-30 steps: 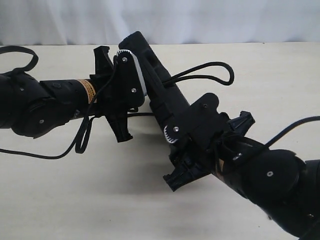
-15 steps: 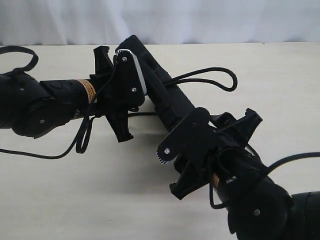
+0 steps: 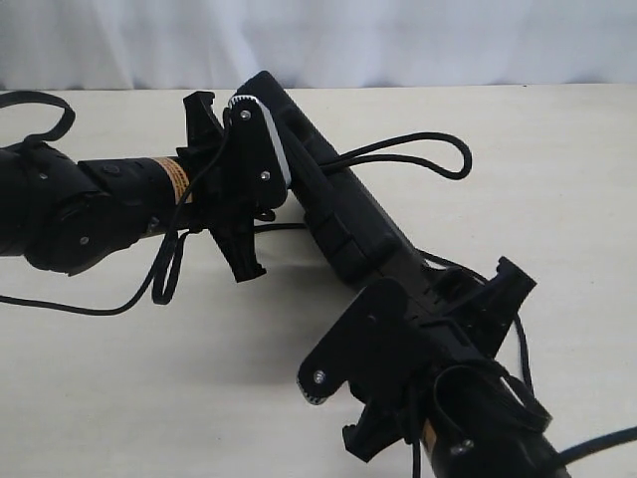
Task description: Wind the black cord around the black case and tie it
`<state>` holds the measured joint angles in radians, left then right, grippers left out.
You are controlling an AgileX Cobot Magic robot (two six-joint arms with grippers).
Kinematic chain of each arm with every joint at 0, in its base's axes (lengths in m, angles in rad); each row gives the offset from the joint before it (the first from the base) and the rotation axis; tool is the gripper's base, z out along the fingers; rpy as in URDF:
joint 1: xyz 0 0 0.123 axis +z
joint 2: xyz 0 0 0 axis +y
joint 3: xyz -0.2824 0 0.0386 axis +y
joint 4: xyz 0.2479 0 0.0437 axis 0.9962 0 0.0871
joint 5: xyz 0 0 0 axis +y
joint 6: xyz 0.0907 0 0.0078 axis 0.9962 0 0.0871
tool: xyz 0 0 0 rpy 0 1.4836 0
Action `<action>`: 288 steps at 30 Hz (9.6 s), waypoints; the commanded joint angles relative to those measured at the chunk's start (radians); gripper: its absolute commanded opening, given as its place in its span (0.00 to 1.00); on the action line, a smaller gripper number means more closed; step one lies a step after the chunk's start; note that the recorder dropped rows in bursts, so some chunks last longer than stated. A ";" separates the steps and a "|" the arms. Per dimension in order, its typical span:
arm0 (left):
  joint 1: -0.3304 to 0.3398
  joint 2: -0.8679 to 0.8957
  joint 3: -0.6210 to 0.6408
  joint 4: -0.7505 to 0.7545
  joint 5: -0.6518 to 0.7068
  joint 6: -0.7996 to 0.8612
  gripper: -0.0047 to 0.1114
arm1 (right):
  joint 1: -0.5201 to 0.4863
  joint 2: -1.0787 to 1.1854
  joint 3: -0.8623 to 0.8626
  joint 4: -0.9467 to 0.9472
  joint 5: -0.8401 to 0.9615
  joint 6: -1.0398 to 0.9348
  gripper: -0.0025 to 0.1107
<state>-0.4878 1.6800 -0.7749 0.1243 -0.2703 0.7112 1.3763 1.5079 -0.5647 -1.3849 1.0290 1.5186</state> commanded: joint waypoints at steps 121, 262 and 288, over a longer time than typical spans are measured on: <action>0.155 0.035 -0.005 0.416 -0.203 -0.721 0.31 | -0.971 -0.041 -0.563 1.271 -0.520 -1.488 0.06; 0.312 0.292 -0.018 0.735 -0.645 -0.711 0.04 | -1.001 0.204 -0.668 1.508 -0.520 -2.270 0.68; 0.282 0.292 -0.067 0.805 -0.416 -0.788 0.04 | -1.004 0.316 -0.465 1.499 -0.878 -2.300 0.06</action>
<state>-0.1966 1.9710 -0.8341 0.9251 -0.7028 -0.0693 0.3747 1.8062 -1.0339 0.1185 0.2052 -0.7691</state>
